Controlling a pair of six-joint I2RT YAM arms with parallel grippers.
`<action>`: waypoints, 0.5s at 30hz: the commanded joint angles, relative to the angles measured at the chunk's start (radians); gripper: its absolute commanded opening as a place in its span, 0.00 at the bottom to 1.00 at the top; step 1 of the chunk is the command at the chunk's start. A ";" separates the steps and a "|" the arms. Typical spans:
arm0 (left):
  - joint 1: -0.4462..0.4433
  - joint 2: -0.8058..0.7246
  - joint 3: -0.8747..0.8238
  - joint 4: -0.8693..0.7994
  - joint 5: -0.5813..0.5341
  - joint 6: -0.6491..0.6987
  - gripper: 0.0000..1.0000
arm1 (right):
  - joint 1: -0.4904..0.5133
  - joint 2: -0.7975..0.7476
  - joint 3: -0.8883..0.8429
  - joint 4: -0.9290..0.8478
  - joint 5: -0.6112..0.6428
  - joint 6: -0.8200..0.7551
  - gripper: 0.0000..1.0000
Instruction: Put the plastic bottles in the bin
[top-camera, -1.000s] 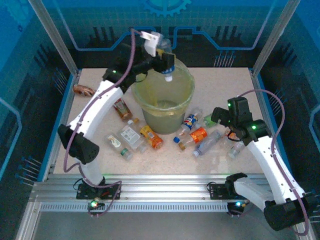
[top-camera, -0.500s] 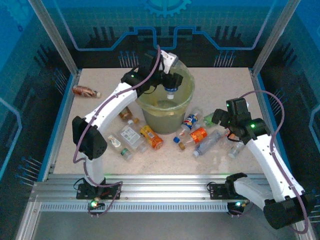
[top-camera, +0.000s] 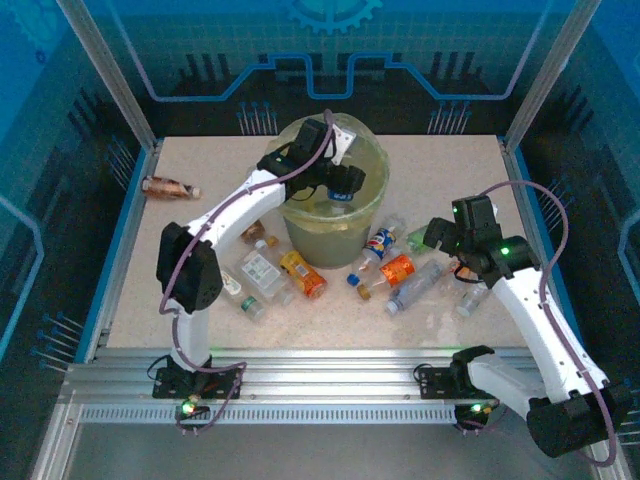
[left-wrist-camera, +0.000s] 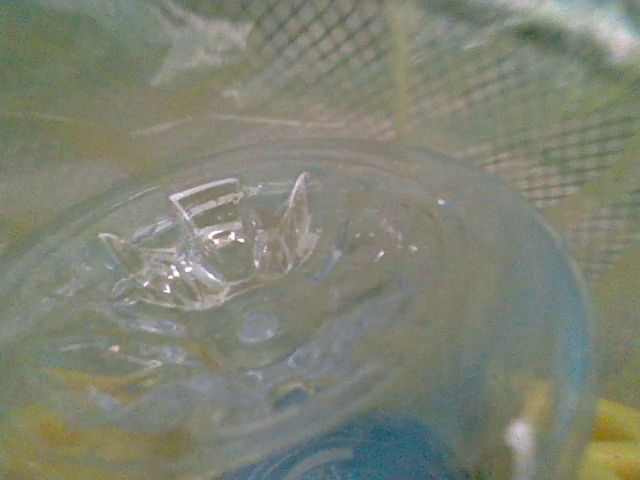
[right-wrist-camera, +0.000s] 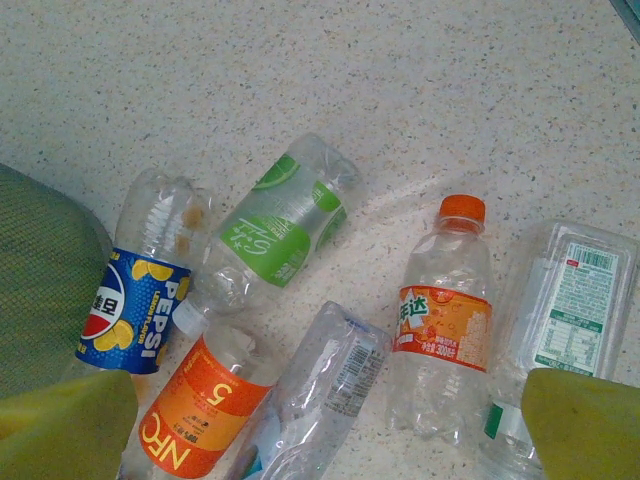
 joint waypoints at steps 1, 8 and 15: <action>-0.006 0.027 0.001 -0.030 -0.013 -0.005 0.74 | -0.008 -0.010 -0.008 -0.032 0.021 0.024 1.00; -0.006 0.041 0.034 -0.053 -0.003 -0.014 0.96 | -0.013 -0.018 -0.016 -0.024 0.019 0.025 1.00; -0.008 -0.011 0.080 -0.075 -0.011 -0.033 0.99 | -0.017 -0.023 -0.019 -0.023 0.019 0.020 1.00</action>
